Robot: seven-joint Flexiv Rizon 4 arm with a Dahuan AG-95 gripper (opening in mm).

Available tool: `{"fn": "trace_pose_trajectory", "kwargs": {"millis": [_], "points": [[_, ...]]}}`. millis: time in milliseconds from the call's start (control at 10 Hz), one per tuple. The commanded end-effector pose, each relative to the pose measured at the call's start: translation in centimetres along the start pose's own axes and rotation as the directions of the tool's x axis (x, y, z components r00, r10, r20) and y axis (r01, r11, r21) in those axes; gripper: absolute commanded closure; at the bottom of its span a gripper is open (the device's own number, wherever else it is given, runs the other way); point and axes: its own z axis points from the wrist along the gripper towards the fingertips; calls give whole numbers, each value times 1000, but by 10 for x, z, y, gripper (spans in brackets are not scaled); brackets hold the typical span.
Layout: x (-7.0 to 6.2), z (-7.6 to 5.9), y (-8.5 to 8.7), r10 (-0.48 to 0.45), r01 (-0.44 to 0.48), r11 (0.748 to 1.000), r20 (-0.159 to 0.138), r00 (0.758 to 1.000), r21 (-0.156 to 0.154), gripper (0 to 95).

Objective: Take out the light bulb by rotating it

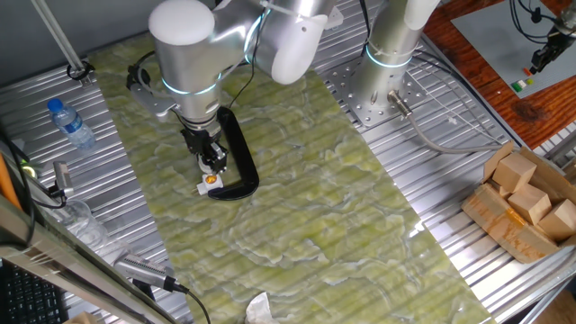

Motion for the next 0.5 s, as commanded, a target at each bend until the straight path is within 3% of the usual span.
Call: {"fn": "trace_pose_trajectory", "kwargs": {"millis": [100, 500], "points": [[0, 1, 0, 1, -1, 1000, -4, 1000, -1, 950], [-2, 4, 1, -13, 13, 1000, -4, 1000, -4, 950]]}}
